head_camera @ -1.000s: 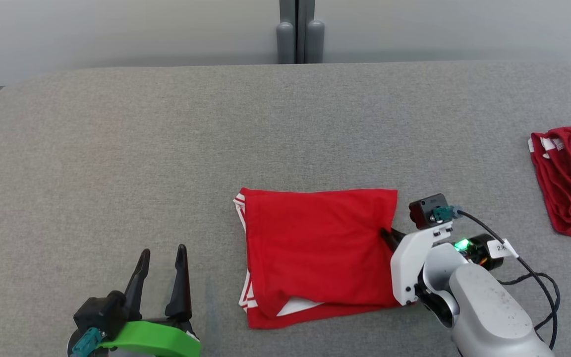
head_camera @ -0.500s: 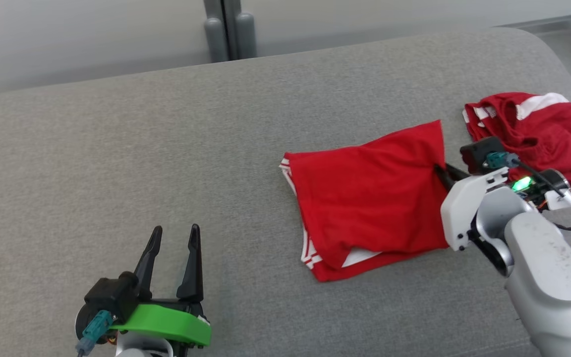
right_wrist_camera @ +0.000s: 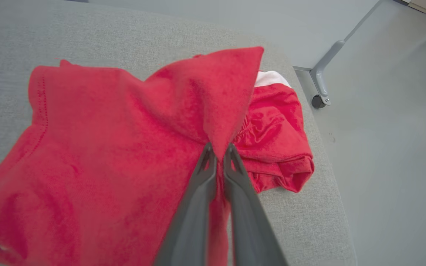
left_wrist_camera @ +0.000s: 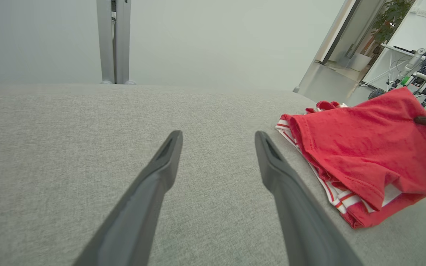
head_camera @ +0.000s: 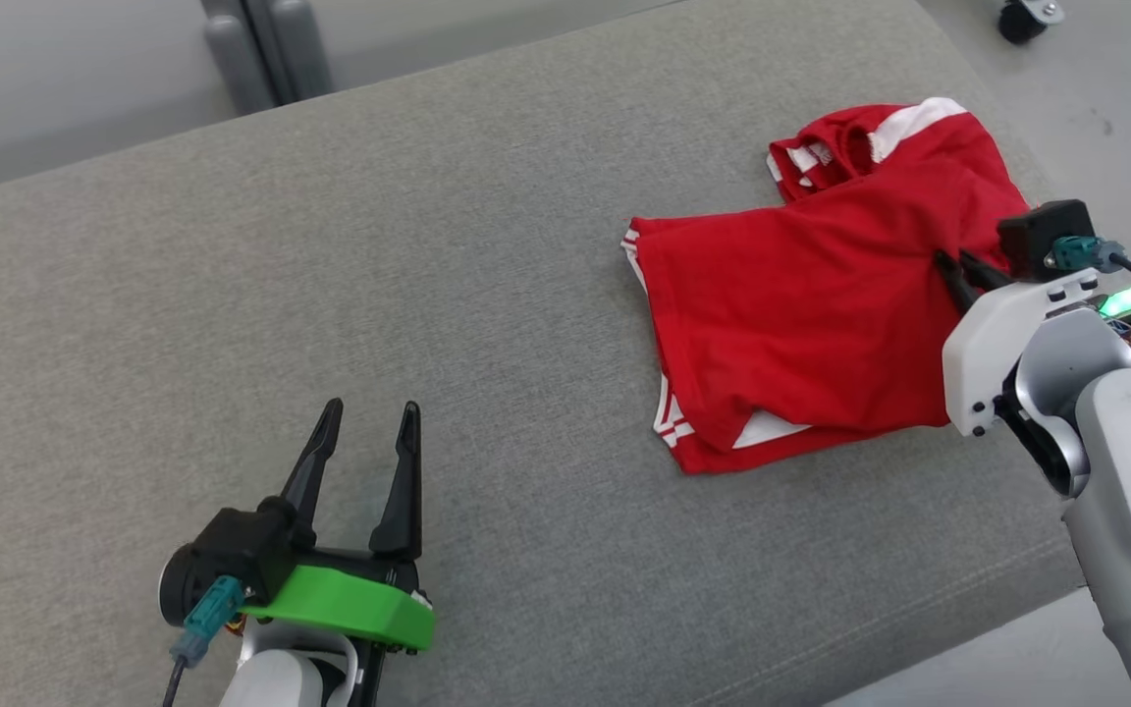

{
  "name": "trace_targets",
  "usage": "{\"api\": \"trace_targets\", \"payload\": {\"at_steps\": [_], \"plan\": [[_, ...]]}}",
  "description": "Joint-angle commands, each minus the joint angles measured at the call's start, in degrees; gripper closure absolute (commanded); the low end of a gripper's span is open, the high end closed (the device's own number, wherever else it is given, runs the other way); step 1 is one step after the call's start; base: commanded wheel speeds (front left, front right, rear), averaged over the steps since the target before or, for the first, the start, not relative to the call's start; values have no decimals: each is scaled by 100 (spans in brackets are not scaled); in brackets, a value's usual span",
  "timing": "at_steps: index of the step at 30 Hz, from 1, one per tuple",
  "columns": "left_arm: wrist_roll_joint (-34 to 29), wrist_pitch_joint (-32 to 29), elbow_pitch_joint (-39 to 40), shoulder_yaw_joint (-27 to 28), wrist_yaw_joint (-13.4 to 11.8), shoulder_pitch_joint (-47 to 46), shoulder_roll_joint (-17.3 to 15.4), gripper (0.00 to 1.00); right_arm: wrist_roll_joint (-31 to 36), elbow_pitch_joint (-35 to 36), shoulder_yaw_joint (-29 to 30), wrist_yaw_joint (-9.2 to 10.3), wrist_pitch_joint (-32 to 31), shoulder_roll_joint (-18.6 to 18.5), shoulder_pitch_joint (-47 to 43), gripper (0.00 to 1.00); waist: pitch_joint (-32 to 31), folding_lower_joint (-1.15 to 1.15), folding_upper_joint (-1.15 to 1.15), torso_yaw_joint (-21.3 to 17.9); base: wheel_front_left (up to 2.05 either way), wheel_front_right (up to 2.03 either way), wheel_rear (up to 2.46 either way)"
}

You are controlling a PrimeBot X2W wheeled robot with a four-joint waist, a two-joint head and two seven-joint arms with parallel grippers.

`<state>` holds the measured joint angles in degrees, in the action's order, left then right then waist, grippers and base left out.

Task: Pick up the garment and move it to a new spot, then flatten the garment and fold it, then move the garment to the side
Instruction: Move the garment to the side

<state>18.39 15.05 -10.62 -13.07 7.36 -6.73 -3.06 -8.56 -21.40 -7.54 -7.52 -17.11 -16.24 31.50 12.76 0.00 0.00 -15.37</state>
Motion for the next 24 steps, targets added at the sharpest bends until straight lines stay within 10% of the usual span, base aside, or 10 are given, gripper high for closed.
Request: {"api": "trace_targets", "payload": {"at_steps": [1, 24], "plan": [[-24, 13, -9, -2, 15, -126, -73, 0, 15, 36, 51, 8, 46, 20, 108, 100, 242, 0, 0, -322, 0, 0, 0], [-16, 13, -21, -120, 22, -350, -300, 0, 362, -1202, 408, 9, 277, -120, 1830, 100, 556, 0, 0, -55, 0, 0, 0]]}}
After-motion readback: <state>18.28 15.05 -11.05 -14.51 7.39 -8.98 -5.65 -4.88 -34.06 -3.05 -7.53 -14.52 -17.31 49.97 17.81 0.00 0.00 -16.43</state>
